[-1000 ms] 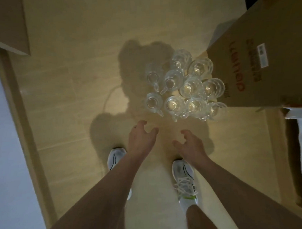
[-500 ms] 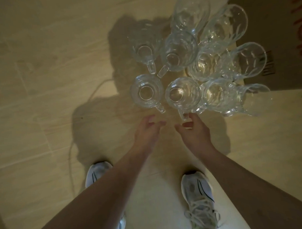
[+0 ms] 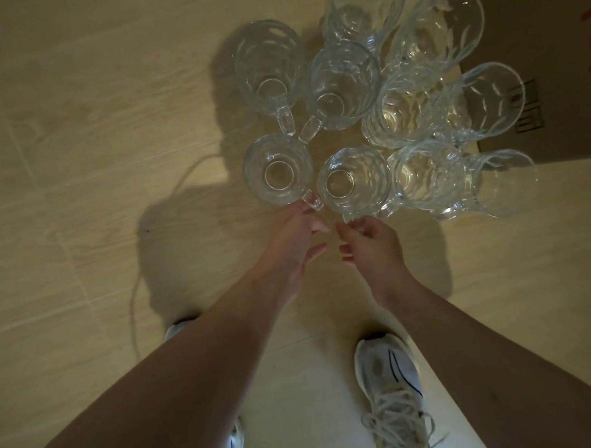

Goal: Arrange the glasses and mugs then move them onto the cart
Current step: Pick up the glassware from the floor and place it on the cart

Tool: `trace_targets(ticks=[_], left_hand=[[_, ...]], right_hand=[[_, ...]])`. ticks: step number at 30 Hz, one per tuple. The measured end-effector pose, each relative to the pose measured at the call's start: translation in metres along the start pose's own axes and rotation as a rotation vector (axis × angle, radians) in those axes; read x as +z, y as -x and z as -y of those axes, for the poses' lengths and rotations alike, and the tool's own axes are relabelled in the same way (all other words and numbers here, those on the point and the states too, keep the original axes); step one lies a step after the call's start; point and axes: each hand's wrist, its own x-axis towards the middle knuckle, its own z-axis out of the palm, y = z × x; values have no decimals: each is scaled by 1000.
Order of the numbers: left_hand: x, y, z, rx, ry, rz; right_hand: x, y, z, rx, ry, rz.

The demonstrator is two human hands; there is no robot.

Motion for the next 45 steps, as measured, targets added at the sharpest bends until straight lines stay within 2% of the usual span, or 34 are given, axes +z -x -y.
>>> trace_targets(ticks=[3, 13, 19, 23, 31, 41, 45], left_hand=[[2, 4, 1, 2, 20, 14], [-17, 46, -1, -57, 113, -77], [-20, 119, -12, -125, 29, -101], [-21, 184, -42, -127, 25, -125], [-3, 344, -167, 26, 1, -134], [11, 599, -371, 385, 94, -60], [5, 703, -444, 544, 101, -95]], right_hand=[[0, 5, -4, 23, -13, -2], [-14, 37, -6, 94, -123, 17], [-34, 96, 14, 178, -171, 28], [-58, 150, 50, 203, -183, 38], [-110, 284, 210, 73, -185, 101], [-163, 488, 468, -336, -175, 202], [-170, 570, 568, -467, -159, 218]])
